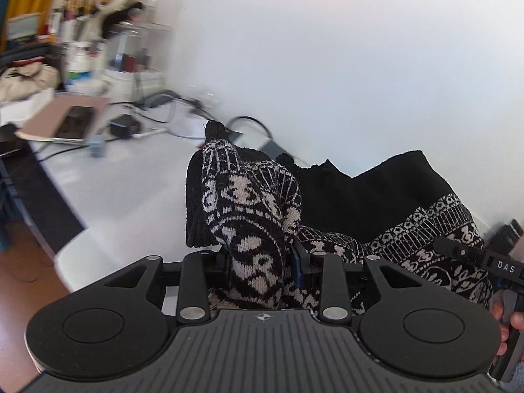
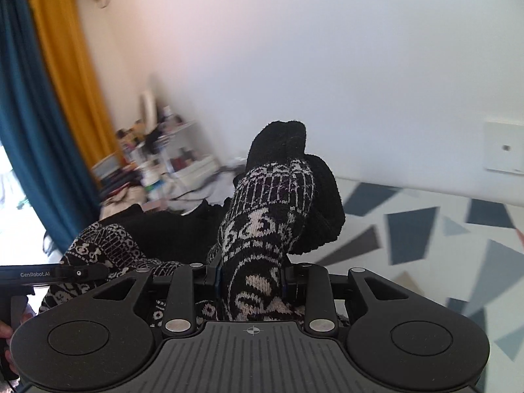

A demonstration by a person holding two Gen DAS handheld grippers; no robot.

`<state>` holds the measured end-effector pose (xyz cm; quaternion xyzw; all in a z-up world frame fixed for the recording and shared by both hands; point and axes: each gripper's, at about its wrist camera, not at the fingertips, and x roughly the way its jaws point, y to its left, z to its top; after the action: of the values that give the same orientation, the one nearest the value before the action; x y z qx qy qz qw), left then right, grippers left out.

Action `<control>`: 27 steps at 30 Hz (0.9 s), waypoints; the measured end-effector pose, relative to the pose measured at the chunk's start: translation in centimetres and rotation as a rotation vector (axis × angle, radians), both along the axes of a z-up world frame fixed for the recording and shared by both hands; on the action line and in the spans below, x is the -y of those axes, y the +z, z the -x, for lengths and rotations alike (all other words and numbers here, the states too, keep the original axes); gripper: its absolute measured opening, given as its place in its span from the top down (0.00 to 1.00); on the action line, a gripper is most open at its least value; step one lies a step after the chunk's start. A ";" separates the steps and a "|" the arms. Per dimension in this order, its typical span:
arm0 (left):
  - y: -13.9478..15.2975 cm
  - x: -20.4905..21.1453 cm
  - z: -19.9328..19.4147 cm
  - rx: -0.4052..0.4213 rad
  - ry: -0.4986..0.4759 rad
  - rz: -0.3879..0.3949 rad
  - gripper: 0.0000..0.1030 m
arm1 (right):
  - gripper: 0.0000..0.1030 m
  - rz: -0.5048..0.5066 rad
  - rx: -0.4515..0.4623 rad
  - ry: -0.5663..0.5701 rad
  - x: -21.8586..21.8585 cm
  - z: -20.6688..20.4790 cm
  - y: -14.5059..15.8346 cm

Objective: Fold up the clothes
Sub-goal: 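Carry the held folded bundle with both grippers toward the tan chair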

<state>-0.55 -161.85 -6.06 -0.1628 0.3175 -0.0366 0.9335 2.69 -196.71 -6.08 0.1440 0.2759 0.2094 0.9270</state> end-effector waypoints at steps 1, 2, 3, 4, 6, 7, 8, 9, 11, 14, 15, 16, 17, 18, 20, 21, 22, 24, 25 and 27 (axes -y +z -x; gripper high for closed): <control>0.2 -0.6 1.0 -0.001 0.027 0.004 0.68 | 0.74 0.000 -0.002 0.026 -0.9 -0.1 0.1; 0.3 -1.4 2.0 -0.002 0.054 0.008 0.68 | 0.74 -0.007 -0.010 0.049 -1.9 -0.1 0.2; 0.3 -2.2 3.1 -0.004 0.081 0.013 0.68 | 0.74 -0.013 -0.019 0.071 -3.0 0.0 0.3; 0.4 -2.9 4.2 -0.003 0.103 0.016 0.68 | 0.74 -0.020 -0.028 0.094 -4.0 0.1 0.3; 0.2 -4.8 5.9 -0.010 0.151 0.025 0.68 | 0.74 -0.007 -0.027 0.152 -6.4 0.5 0.8; 0.1 -5.9 6.9 -0.016 0.176 0.033 0.68 | 0.74 0.000 -0.026 0.178 -7.7 0.7 1.1; 0.0 -7.1 7.6 -0.024 0.196 0.035 0.68 | 0.74 0.007 -0.025 0.205 -9.1 0.9 1.4; -0.1 -8.4 8.2 -0.031 0.215 0.036 0.68 | 0.74 0.009 -0.029 0.228 -10.6 1.1 1.4; -0.2 -11.1 9.6 -0.039 0.246 0.032 0.68 | 0.74 0.018 -0.034 0.265 -14.0 1.3 1.7; 0.1 -15.8 11.6 -0.036 0.276 0.012 0.68 | 0.74 0.026 -0.034 0.307 -19.9 1.9 2.1; 0.2 -17.5 12.4 -0.038 0.284 0.004 0.68 | 0.74 0.028 -0.033 0.319 -22.1 2.2 2.2; 0.4 -19.3 13.2 -0.040 0.293 -0.004 0.68 | 0.74 0.030 -0.032 0.330 -24.2 2.5 2.4; 0.6 -21.1 14.0 -0.043 0.301 -0.012 0.68 | 0.74 0.029 -0.039 0.341 -26.5 2.8 2.5; 0.7 -23.2 14.8 -0.046 0.312 -0.017 0.68 | 0.74 0.029 -0.044 0.352 -28.8 3.2 2.6; 0.9 -26.9 16.1 -0.055 0.334 -0.028 0.68 | 0.74 0.047 -0.042 0.388 -33.7 3.9 2.9; 0.9 -28.7 16.7 -0.060 0.347 -0.032 0.68 | 0.74 0.053 -0.040 0.401 -36.1 4.3 3.0; 1.0 -30.4 17.3 -0.068 0.362 -0.036 0.68 | 0.74 0.058 -0.038 0.413 -38.6 4.7 3.0; 1.2 -33.3 18.3 -0.078 0.378 -0.047 0.68 | 0.74 0.059 -0.040 0.433 -43.3 5.6 2.9; 1.3 -34.6 19.0 -0.083 0.385 -0.057 0.68 | 0.74 0.053 -0.043 0.440 -45.4 6.2 2.8; 1.4 -37.5 20.2 -0.090 0.401 -0.083 0.68 | 0.74 0.044 -0.045 0.458 -49.3 7.0 2.6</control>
<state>-20.71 -124.32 -4.63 -0.1857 0.3211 0.1701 0.9129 -4.36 -147.46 -3.51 0.0620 0.3263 0.4051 0.8518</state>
